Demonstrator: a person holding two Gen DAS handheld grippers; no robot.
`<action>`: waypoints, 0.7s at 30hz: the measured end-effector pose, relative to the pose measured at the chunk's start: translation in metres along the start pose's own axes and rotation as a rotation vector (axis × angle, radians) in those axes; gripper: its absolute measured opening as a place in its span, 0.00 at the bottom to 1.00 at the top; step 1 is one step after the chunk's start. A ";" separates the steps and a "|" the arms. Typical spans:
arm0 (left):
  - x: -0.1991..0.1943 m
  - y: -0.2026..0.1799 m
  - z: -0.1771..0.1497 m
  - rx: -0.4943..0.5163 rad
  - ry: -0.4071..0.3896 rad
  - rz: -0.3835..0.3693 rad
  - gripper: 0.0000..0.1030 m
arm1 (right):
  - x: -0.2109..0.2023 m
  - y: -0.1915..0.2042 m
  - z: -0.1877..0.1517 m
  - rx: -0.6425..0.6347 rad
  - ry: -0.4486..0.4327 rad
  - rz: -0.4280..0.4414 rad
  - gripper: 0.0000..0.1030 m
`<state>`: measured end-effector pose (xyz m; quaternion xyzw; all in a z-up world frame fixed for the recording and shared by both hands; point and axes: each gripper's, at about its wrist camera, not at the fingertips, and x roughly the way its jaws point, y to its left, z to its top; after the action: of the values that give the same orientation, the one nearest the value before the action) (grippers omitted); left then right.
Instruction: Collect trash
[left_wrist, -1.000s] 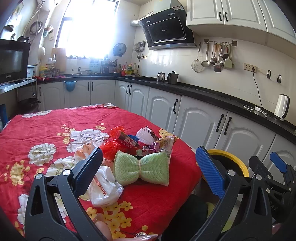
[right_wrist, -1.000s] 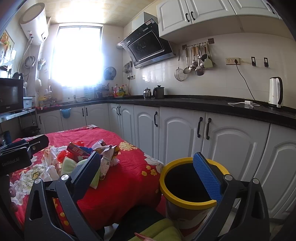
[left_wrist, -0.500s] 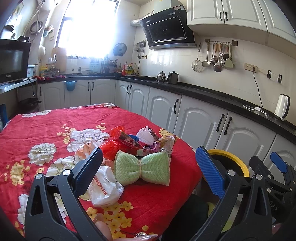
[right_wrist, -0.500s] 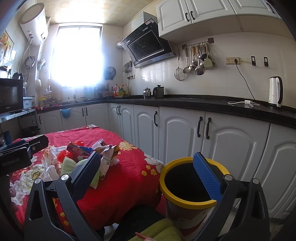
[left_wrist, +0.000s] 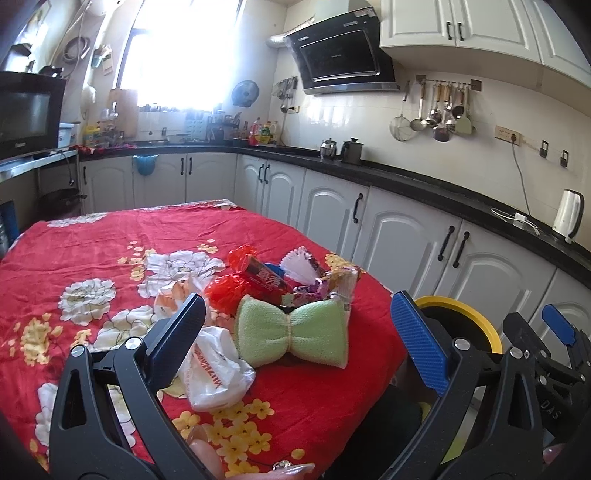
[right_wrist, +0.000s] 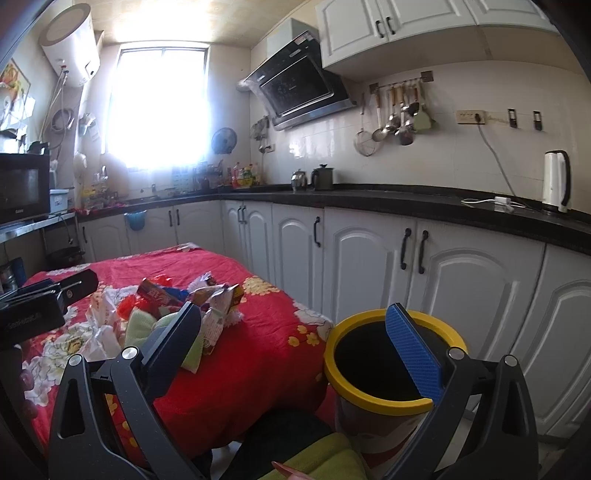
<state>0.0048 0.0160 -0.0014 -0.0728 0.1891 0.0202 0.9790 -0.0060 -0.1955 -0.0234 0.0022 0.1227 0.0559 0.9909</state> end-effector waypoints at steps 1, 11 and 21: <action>0.002 0.003 0.000 -0.005 0.006 0.004 0.90 | 0.002 0.001 -0.001 -0.005 0.007 0.012 0.94; 0.015 0.040 0.005 -0.080 0.039 0.089 0.90 | 0.025 0.028 0.007 -0.046 0.072 0.130 0.94; 0.024 0.083 0.012 -0.171 0.065 0.171 0.90 | 0.057 0.068 0.012 -0.105 0.129 0.248 0.94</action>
<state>0.0259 0.1003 -0.0106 -0.1402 0.2238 0.1171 0.9574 0.0447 -0.1219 -0.0245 -0.0383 0.1818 0.1841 0.9652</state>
